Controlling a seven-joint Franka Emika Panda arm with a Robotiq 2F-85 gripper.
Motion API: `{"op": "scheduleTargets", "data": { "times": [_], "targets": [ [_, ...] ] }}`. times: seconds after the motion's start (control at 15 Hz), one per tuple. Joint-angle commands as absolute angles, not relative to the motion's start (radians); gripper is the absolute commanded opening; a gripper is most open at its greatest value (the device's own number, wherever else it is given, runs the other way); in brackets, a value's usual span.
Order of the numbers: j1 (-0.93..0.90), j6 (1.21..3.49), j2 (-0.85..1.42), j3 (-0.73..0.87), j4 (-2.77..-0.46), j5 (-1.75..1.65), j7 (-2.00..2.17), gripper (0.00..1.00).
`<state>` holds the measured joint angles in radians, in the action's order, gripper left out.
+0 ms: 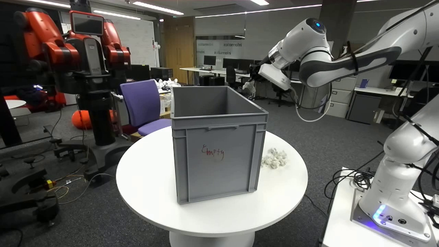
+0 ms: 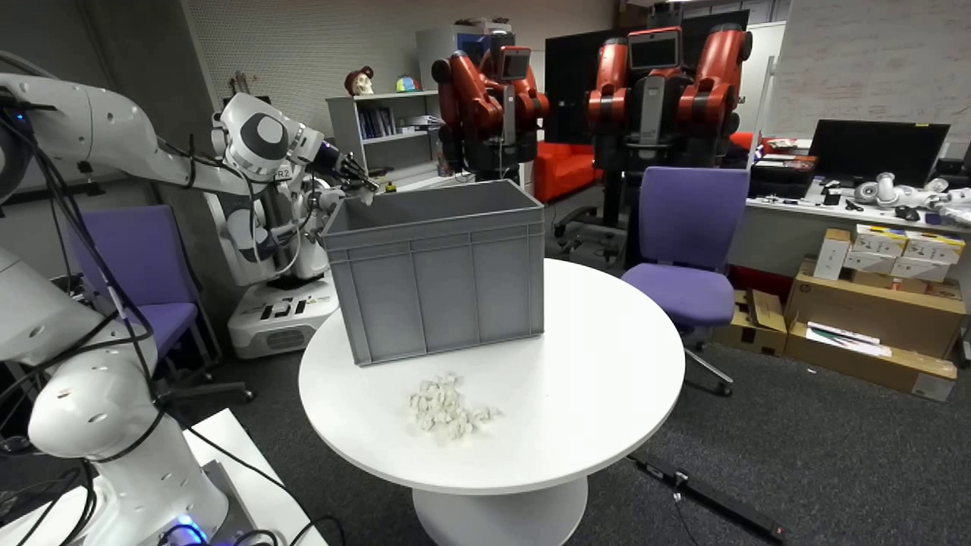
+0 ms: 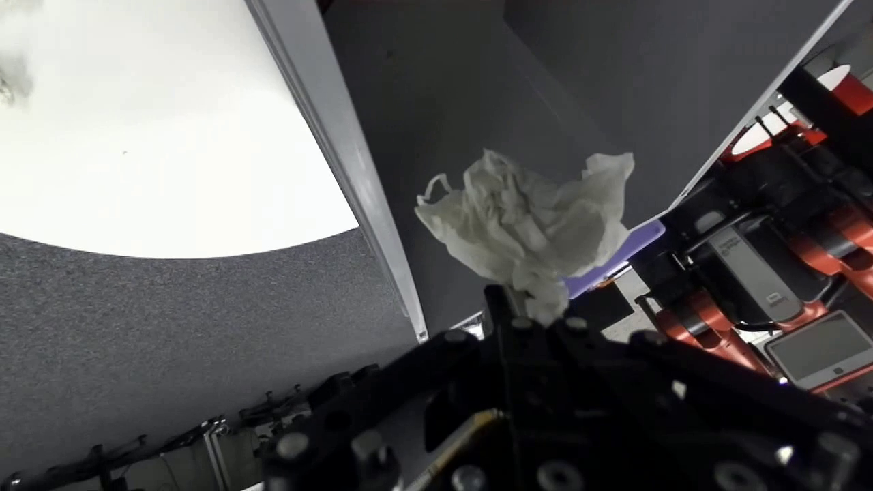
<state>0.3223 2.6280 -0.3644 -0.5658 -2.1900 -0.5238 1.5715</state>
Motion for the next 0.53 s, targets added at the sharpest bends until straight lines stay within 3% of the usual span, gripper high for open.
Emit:
{"op": "scheduleTargets", "data": {
  "times": [0.0,0.4,0.47],
  "targets": [
    [0.310,2.536,-0.219,-0.581,-2.031,-0.658,1.657,0.00],
    [0.093,2.356,0.024,-0.464,-1.802,-0.850,1.742,0.00],
    [0.046,2.337,0.055,-0.427,-1.772,-0.844,1.722,0.26]
  ]
}}
